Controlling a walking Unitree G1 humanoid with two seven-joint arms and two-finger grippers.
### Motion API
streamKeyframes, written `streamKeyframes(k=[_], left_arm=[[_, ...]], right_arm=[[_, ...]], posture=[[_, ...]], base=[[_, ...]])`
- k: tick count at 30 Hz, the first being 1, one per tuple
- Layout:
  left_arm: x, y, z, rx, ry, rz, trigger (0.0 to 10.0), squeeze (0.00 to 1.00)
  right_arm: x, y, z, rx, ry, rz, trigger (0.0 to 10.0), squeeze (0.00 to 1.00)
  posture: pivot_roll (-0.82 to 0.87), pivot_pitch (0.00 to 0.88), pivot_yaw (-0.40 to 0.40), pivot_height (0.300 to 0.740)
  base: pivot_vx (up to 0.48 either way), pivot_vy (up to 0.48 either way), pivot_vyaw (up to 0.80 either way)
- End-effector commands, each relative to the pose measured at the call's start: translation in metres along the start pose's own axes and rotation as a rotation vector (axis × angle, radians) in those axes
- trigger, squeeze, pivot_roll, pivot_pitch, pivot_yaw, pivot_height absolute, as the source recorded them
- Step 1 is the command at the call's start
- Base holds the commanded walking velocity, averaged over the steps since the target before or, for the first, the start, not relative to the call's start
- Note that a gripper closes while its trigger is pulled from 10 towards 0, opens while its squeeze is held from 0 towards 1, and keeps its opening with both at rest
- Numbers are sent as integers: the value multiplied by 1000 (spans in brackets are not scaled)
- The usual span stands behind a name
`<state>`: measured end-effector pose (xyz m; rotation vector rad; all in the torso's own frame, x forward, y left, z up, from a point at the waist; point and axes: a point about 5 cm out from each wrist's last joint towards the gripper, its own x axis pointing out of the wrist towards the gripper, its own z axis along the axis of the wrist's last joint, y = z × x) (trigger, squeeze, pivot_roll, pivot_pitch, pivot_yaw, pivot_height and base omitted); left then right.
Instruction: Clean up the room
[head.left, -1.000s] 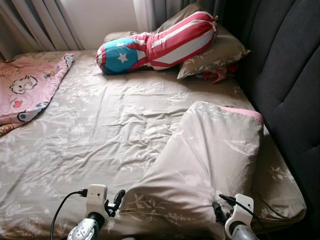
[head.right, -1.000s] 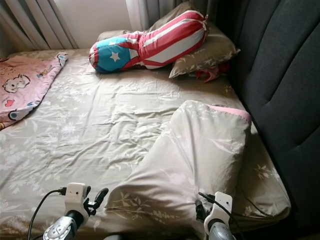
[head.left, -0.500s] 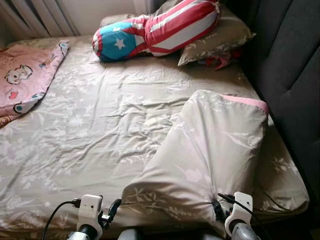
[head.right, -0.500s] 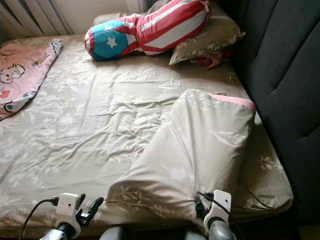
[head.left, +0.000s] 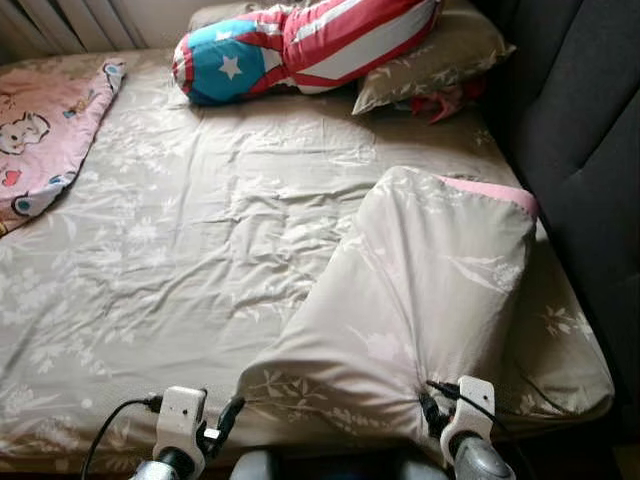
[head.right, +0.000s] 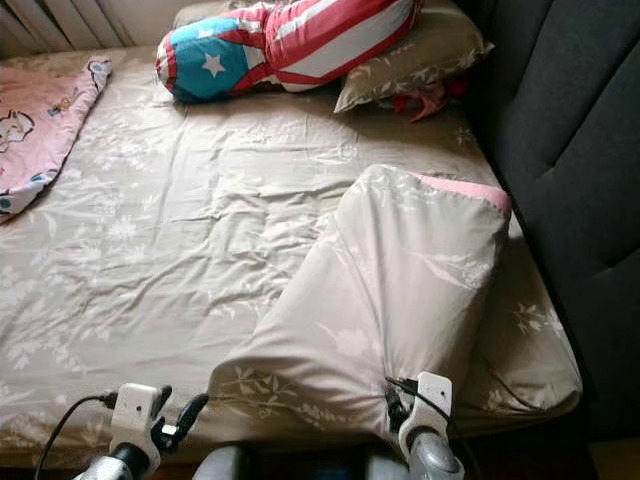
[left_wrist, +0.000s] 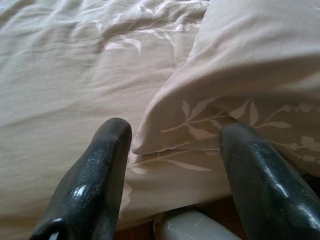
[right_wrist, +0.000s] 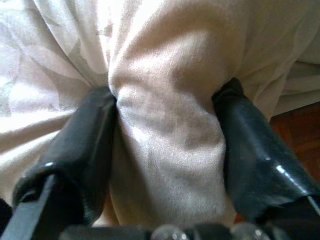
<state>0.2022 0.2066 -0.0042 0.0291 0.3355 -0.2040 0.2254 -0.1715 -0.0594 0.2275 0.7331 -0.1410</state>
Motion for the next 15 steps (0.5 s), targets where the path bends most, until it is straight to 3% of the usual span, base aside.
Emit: streamKeyframes(k=[1, 15], left_arm=[[-7, -2, -6, -15, 31, 7, 10000, 0], [5, -8, 9, -25, 5, 18, 10000, 0]], right_arm=[[-10, 0, -40, -7, 170, -2, 0, 0], [-5, 3, -24, 4, 115, 2, 0, 0]], posture=[[109, 265, 45, 673], [93, 216, 29, 673]], base=[[0, 0, 0], [0, 0, 0]])
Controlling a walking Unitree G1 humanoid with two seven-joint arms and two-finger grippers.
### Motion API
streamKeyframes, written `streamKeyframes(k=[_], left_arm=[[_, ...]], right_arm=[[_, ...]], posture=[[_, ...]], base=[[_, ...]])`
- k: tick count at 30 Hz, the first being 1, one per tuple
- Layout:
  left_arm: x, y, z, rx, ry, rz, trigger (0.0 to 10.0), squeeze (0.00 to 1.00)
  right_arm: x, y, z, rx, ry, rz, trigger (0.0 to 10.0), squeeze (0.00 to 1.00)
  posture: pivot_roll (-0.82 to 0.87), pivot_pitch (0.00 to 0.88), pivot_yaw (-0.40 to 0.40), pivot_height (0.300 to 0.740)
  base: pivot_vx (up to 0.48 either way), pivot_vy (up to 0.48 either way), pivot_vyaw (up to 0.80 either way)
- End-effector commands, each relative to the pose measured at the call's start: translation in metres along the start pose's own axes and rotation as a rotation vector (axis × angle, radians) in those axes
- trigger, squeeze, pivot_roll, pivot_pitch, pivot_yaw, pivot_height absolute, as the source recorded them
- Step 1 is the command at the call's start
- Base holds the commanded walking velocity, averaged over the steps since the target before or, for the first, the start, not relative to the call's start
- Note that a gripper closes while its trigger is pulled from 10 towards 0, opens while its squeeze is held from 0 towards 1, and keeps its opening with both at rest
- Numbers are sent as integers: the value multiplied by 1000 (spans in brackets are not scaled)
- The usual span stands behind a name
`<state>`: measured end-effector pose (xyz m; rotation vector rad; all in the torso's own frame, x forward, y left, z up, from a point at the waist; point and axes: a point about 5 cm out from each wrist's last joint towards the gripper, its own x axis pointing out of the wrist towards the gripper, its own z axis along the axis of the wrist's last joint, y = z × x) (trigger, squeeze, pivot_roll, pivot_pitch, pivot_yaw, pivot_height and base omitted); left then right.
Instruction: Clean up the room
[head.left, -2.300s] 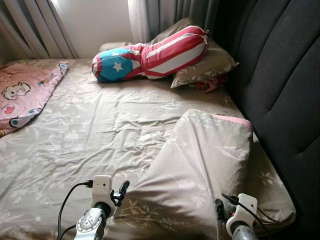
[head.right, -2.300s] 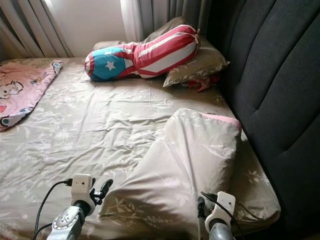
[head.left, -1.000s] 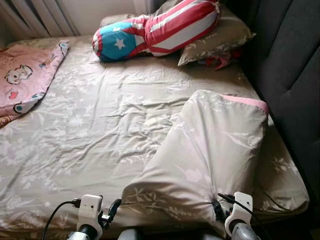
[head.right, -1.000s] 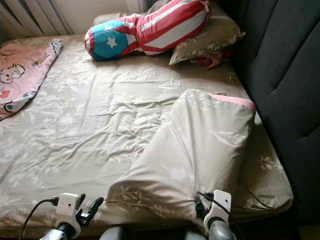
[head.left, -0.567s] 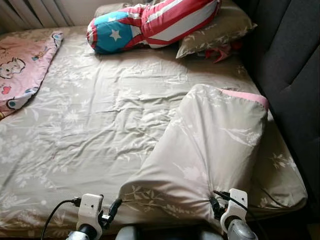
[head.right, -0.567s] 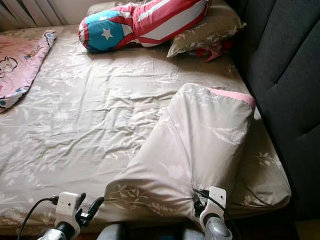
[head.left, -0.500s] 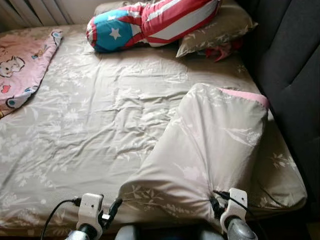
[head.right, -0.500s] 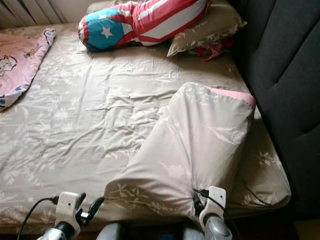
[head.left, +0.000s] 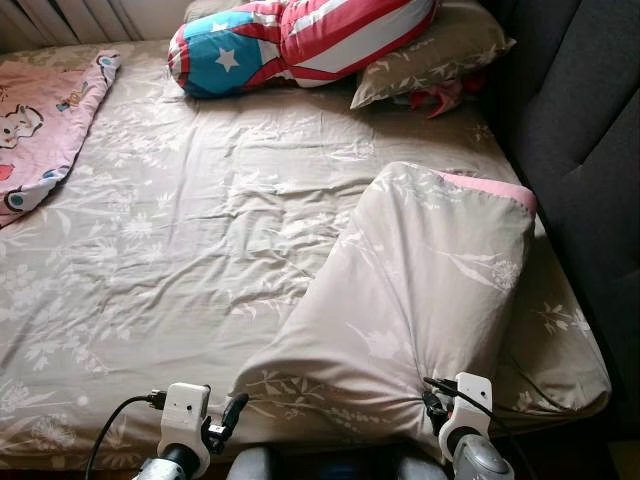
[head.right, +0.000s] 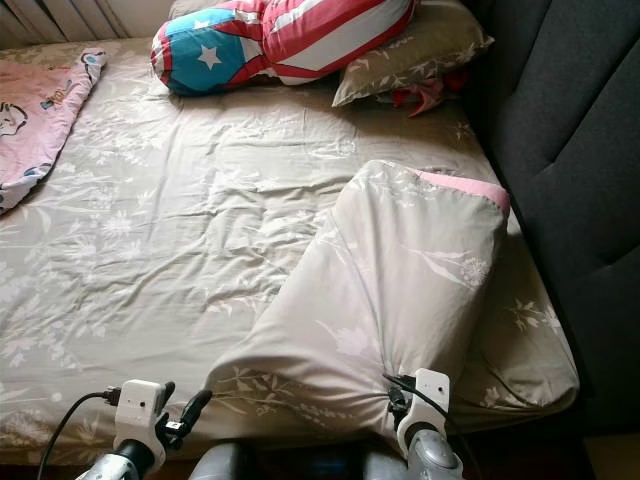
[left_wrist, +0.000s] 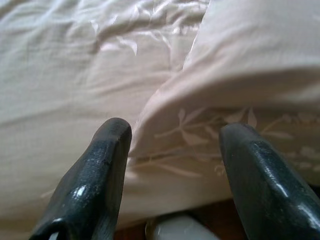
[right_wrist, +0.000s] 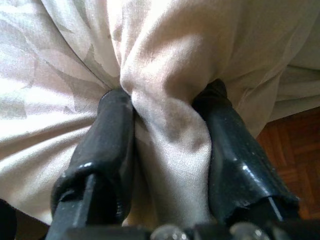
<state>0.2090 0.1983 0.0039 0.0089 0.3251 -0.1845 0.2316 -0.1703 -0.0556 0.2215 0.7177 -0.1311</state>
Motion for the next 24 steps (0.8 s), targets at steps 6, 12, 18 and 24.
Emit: streamKeyframes(k=[6, 12, 18, 24], left_arm=[[11, -3, 5, -5, 2, 2, 10000, 0], [17, -2, 8, -8, -4, 5, 10000, 0], [25, -2, 10, -8, -9, 7, 10000, 0], [32, 1, 12, -9, -21, 14, 10000, 0]], right_arm=[[-5, 0, -24, 6, 105, -11, 0, 0], [-5, -2, -24, 8, 102, -16, 0, 0], [-5, -4, -21, 8, 94, -21, 0, 0], [-3, -7, -14, 19, 70, -47, 0, 0]], posture=[[82, 178, 22, 673], [73, 147, 18, 673], [68, 120, 14, 673], [63, 91, 8, 673]], base=[[0, 0, 0], [0, 0, 0], [0, 0, 0], [0, 0, 0]])
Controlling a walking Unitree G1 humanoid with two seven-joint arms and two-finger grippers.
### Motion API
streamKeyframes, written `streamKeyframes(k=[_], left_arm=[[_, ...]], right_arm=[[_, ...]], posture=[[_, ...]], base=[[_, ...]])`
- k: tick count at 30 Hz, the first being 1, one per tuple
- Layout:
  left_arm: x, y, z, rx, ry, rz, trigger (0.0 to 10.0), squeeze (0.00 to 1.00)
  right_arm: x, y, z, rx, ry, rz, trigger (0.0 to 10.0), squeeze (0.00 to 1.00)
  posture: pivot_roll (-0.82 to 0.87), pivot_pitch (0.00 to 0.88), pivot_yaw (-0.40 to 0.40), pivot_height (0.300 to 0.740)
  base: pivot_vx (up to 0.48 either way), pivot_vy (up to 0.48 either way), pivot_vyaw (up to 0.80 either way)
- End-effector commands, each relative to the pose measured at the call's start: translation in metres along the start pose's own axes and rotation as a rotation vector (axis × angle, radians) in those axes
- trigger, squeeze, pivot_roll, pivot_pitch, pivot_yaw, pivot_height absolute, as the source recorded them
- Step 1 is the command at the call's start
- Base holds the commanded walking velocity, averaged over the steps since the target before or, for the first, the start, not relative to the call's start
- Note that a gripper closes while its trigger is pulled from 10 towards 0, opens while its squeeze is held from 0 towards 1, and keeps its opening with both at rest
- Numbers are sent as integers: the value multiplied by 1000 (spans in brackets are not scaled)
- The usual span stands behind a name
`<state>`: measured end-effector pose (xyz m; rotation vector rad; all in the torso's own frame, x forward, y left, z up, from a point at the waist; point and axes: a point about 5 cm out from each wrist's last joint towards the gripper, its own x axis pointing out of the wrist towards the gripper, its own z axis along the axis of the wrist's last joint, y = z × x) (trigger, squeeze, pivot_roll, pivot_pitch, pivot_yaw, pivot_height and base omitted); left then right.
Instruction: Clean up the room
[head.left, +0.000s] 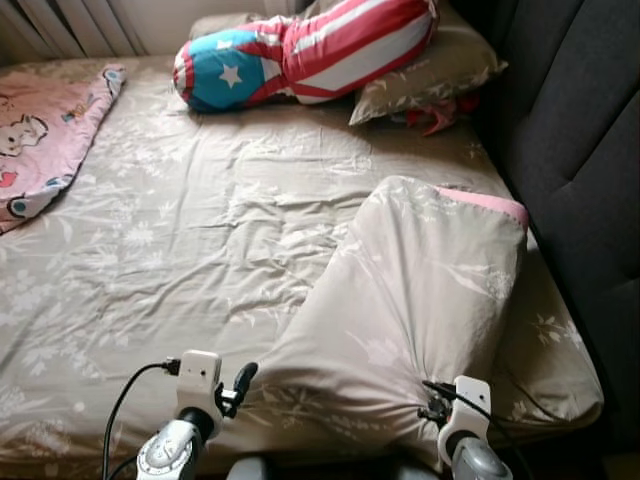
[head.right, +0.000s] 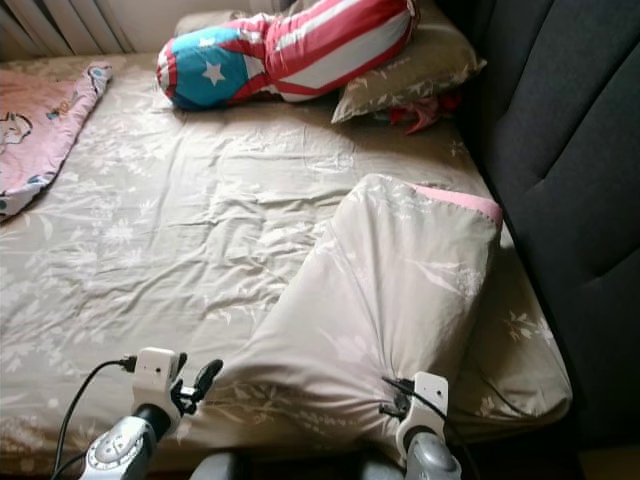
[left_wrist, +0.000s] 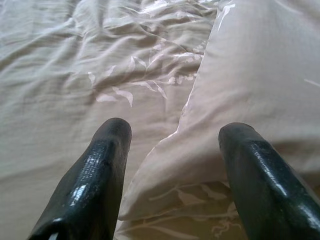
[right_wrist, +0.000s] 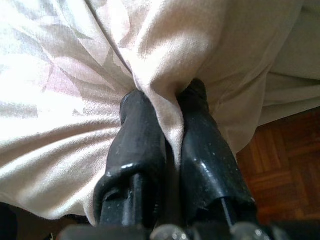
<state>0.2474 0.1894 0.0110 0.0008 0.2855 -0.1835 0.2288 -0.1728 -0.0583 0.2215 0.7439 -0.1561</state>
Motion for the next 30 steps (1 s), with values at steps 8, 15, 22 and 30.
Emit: streamKeyframes(k=[8, 15, 22, 30], left_arm=[[0, 3, -8, -7, 17, 18, 10000, 0], [2, 4, -10, -7, 22, 22, 10000, 0], [4, 5, -13, -13, 33, 29, 10000, 0], [2, 9, -18, -10, 43, 34, 10000, 0]], right_arm=[[1, -14, 5, -1, 12, -95, 0, 0], [2, -56, 63, 8, -153, -261, 0, 0], [-32, -142, 154, -31, -412, -537, 0, 0], [-81, -210, 194, -42, -482, -768, 0, 0]], posture=[[48, 60, 6, 673], [10, 35, 7, 673], [-9, 23, 10, 673], [-30, 21, 15, 673]], base=[[0, 0, 0], [0, 0, 0], [0, 0, 0], [0, 0, 0]])
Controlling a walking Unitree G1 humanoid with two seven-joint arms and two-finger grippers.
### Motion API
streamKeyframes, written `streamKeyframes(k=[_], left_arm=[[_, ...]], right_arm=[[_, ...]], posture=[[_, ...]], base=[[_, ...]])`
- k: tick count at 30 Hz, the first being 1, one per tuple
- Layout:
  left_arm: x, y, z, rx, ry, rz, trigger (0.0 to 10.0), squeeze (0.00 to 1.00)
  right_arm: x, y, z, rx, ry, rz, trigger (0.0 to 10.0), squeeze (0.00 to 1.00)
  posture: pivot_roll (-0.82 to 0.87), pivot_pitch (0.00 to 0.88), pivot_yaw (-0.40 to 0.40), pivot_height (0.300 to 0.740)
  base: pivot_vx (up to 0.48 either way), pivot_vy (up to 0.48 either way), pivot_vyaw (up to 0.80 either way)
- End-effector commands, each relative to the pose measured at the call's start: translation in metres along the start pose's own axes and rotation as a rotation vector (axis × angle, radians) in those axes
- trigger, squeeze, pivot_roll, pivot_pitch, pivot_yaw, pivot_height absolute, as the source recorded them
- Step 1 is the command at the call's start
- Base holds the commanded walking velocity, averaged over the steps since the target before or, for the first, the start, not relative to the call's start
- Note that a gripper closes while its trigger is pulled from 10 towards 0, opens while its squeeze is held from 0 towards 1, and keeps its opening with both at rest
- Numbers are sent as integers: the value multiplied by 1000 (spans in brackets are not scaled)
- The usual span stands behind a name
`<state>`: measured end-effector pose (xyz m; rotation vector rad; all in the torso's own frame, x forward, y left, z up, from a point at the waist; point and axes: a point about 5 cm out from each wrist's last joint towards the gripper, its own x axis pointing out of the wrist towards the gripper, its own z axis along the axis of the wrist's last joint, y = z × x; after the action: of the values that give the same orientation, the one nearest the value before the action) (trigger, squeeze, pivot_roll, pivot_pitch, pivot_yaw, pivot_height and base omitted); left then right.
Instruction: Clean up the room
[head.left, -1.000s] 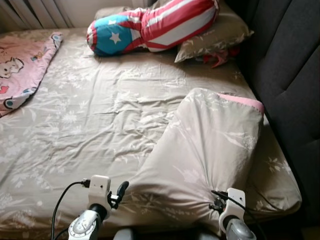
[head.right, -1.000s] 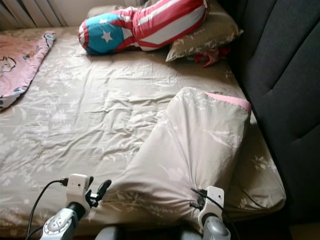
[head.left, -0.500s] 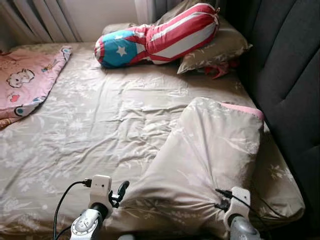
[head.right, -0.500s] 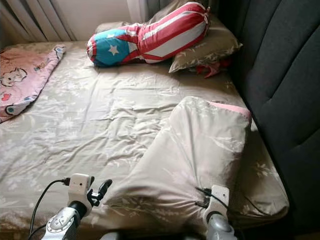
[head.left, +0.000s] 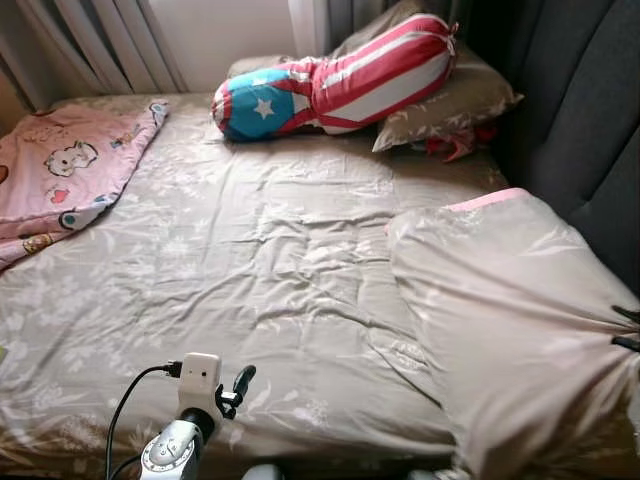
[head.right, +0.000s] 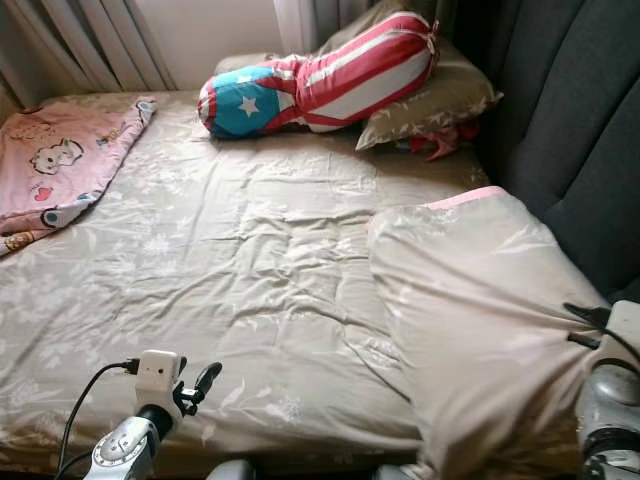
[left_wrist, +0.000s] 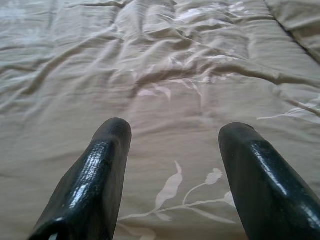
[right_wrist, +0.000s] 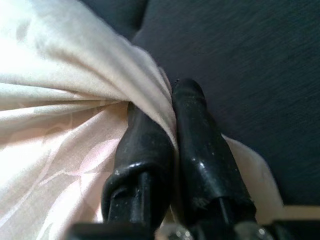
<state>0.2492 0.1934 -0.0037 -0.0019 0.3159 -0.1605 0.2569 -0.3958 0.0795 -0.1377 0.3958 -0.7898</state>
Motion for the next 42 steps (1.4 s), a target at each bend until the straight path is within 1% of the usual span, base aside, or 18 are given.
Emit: streamKeyframes(k=[1, 4, 9, 11, 14, 15, 16, 17, 18, 19, 22, 27, 28, 34, 35, 36, 37, 42], left_arm=[[-3, 5, -5, 0, 15, 11, 10000, 0], [-4, 5, -6, 2, 18, 10, 10000, 0], [-5, 5, -10, 9, 34, 4, 10000, 0], [-6, 6, -11, 13, 42, 2, 10000, 0], [-7, 7, -12, 16, 47, 3, 10000, 0], [-7, 7, -13, 17, 48, 4, 10000, 0], [-7, 8, -13, 17, 49, 4, 10000, 0], [-7, 8, -13, 18, 50, 5, 10000, 0], [-7, 8, -13, 18, 52, 4, 10000, 0], [-7, 8, -13, 18, 52, 4, 10000, 0], [-7, 8, -14, 17, 56, 4, 10000, 0], [-6, 7, -14, 15, 54, 5, 10000, 0], [-6, 7, -14, 15, 53, 6, 10000, 0], [-6, 6, -15, 9, 55, 9, 10000, 0], [-7, 6, -17, 6, 60, 8, 10000, 0], [-7, 5, -18, 3, 64, 9, 10000, 0], [-6, 4, -20, -13, 75, 18, 10000, 0], [-5, 4, -23, -57, 93, 47, 10000, 0]], right_arm=[[6, -32, 21, 18, -55, -103, 0, 0], [5, -30, 14, 19, -25, -73, 0, 0], [-4, -7, -20, 15, 71, 11, 0, 0], [-11, 3, -44, 61, 162, 21, 0, 0], [-16, 11, -56, 80, 212, 41, 0, 0], [-18, 14, -60, 78, 223, 50, 863, 0], [-18, 15, -61, 76, 228, 55, 863, 0], [-19, 16, -62, 75, 221, 59, 6863, 0], [-19, 20, -59, 68, 199, 69, 9020, 0], [-19, 21, -57, 61, 191, 70, 10000, 0], [-18, 39, -44, 93, 138, 163, 10000, 0], [-16, 38, -39, 88, 121, 154, 10000, 0], [-16, 37, -38, 93, 114, 148, 10000, 1000], [-15, 42, -28, 56, 38, 169, 10000, 976], [-18, 51, -26, 31, -5, 225, 10000, 106], [-21, 57, -26, 11, -22, 267, 10000, 0], [-28, 72, -34, 14, -17, 348, 10000, 0], [-42, 94, -51, 38, 27, 444, 10000, 0]], posture=[[-30, 22, 16, 673], [-33, 26, 20, 673], [-24, 32, 28, 673], [-17, 33, 31, 673], [-14, 35, 32, 673], [-12, 36, 32, 673], [-12, 36, 32, 673], [-12, 37, 33, 673], [-12, 38, 33, 673], [-12, 38, 33, 673], [-15, 41, 32, 673], [-9, 43, 28, 673], [-8, 43, 27, 673], [-12, 46, 23, 673], [-19, 44, 20, 673], [-21, 43, 18, 673], [-35, 34, 14, 673], [-38, 18, 6, 673]], base=[[0, 0, 0], [0, 0, 0], [0, 0, 0], [0, 0, 0], [0, 0, 0], [0, 0, 0], [0, 0, 0], [0, 0, 0], [0, 0, 0], [0, 0, 0], [0, 0, 0], [0, 0, 0], [0, 0, 0], [0, 0, 0], [0, 0, 0], [0, 0, 0], [0, 0, 0], [0, 0, 0]])
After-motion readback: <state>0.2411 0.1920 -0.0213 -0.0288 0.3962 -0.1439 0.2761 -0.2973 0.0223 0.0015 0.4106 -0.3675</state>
